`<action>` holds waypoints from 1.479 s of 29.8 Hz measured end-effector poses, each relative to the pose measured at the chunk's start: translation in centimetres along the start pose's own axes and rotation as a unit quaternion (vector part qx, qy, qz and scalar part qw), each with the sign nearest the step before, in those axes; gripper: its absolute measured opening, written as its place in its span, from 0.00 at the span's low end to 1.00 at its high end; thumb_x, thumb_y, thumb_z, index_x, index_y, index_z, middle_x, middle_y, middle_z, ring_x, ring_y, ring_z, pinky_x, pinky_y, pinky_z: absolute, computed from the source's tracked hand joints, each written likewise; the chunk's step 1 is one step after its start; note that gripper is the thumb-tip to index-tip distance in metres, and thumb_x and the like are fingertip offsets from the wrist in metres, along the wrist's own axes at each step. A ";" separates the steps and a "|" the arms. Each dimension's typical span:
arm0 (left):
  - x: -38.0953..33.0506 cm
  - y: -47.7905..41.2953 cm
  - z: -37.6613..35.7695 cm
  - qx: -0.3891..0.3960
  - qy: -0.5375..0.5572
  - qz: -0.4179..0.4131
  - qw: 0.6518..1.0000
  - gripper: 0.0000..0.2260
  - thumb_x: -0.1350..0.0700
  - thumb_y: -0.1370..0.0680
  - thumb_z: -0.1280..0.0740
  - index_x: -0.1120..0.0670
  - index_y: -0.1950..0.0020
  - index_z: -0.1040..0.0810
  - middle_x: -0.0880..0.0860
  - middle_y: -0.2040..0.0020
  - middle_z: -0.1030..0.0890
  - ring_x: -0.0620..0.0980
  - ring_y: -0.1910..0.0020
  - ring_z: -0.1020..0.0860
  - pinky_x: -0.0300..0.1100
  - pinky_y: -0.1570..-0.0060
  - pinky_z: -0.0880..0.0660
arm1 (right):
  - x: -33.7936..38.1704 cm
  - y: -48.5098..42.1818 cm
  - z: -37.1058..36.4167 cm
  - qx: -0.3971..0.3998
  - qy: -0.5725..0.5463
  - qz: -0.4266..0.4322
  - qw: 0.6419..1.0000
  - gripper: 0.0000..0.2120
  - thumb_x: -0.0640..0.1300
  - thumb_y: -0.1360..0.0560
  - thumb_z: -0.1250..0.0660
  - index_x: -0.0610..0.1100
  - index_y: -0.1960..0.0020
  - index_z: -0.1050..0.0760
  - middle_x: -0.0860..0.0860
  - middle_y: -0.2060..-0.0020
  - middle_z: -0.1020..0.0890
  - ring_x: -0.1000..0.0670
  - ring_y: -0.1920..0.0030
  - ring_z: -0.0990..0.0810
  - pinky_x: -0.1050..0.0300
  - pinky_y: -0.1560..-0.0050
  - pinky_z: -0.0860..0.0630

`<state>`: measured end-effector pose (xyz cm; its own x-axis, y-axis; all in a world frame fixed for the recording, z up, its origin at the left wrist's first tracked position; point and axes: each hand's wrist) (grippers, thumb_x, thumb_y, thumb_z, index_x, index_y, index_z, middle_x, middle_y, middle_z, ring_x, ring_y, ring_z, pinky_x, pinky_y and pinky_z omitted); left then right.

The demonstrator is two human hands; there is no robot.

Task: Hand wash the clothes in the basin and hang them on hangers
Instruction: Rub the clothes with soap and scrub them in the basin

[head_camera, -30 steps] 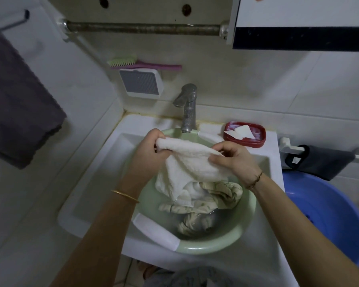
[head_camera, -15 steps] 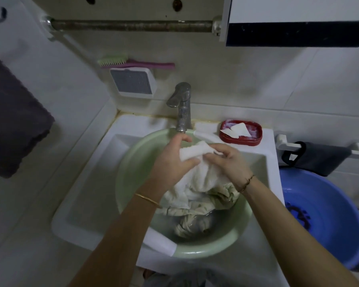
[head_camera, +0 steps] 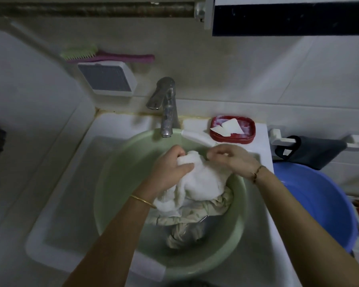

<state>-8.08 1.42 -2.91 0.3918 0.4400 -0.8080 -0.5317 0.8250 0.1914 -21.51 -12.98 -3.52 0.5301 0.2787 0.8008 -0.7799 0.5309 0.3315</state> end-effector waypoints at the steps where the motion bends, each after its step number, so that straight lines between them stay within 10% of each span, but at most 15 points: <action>1: 0.2 -0.2 -0.1 0.004 0.002 0.000 1.000 0.10 0.52 0.29 0.32 0.49 0.62 0.34 0.46 0.65 0.32 0.47 0.63 0.32 0.42 0.61 0.35 | -0.3 -1.1 0.4 -0.071 0.024 0.002 0.997 0.08 0.49 0.24 0.33 0.48 0.48 0.20 0.56 0.52 0.20 0.57 0.52 0.24 0.67 0.52 0.29; 4: 0.3 -0.5 -0.1 0.028 -0.010 0.003 1.000 0.10 0.61 0.27 0.32 0.51 0.61 0.33 0.46 0.66 0.32 0.46 0.65 0.33 0.35 0.66 0.37 | -1.3 -4.9 1.2 -0.195 0.163 -0.012 0.967 0.16 0.46 0.24 0.35 0.47 0.37 0.25 0.46 0.41 0.22 0.45 0.43 0.24 0.52 0.44 0.27; 13: 0.0 -0.5 0.4 0.057 0.161 0.118 0.978 0.07 0.63 0.25 0.34 0.56 0.49 0.20 0.52 0.47 0.21 0.47 0.46 0.24 0.38 0.44 0.29 | -1.9 -10.3 1.9 -0.119 0.393 -0.047 0.911 0.22 0.38 0.22 0.45 0.47 0.29 0.38 0.41 0.35 0.31 0.37 0.38 0.31 0.45 0.49 0.29; 19: 0.6 -0.2 0.5 0.035 -0.047 0.068 0.996 0.09 0.64 0.27 0.34 0.50 0.56 0.24 0.48 0.55 0.23 0.43 0.57 0.27 0.29 0.63 0.33 | -2.2 -9.9 1.3 -0.168 0.366 -0.018 0.915 0.19 0.33 0.24 0.43 0.42 0.34 0.34 0.43 0.43 0.23 0.40 0.43 0.26 0.49 0.57 0.30; 23: 0.6 0.3 0.6 0.003 -0.194 0.041 0.980 0.11 0.67 0.27 0.37 0.58 0.47 0.22 0.56 0.47 0.23 0.54 0.47 0.25 0.39 0.52 0.31 | -2.3 -8.3 1.2 -0.258 0.313 0.020 0.914 0.14 0.32 0.24 0.43 0.40 0.39 0.31 0.40 0.51 0.20 0.39 0.52 0.23 0.49 0.60 0.26; 30: 1.2 1.4 0.4 -0.038 -0.250 -0.011 0.968 0.08 0.67 0.28 0.37 0.61 0.53 0.20 0.59 0.52 0.29 0.59 0.51 0.26 0.40 0.53 0.34 | -2.5 -8.5 1.4 -0.165 0.306 -0.009 0.938 0.13 0.44 0.21 0.43 0.45 0.40 0.25 0.44 0.47 0.21 0.41 0.49 0.22 0.50 0.56 0.26; 38: 1.0 2.4 0.9 0.082 -0.122 0.042 0.988 0.16 0.69 0.29 0.39 0.48 0.67 0.29 0.45 0.65 0.26 0.43 0.63 0.29 0.31 0.65 0.35 | -2.3 -9.1 1.0 -0.197 0.240 -0.104 0.945 0.14 0.42 0.22 0.43 0.40 0.41 0.25 0.38 0.47 0.21 0.37 0.49 0.22 0.48 0.52 0.27; 44: -0.4 3.0 1.3 0.263 -0.074 0.117 0.955 0.07 0.62 0.26 0.34 0.56 0.50 0.19 0.50 0.54 0.20 0.43 0.56 0.25 0.35 0.54 0.29 | -3.2 -7.9 0.3 -0.282 0.251 -0.007 0.926 0.09 0.37 0.22 0.42 0.38 0.44 0.27 0.40 0.51 0.20 0.39 0.51 0.23 0.50 0.57 0.26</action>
<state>-8.82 4.16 -1.34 0.4308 0.6467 -0.6294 -0.1817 0.7454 0.6414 -17.09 -18.31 -8.53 0.7366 0.5306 0.4194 -0.5489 0.8313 -0.0877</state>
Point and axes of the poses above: each hand's wrist, its own y-axis away from the middle knuckle, its own z-axis out of the back of the hand, x = y × z
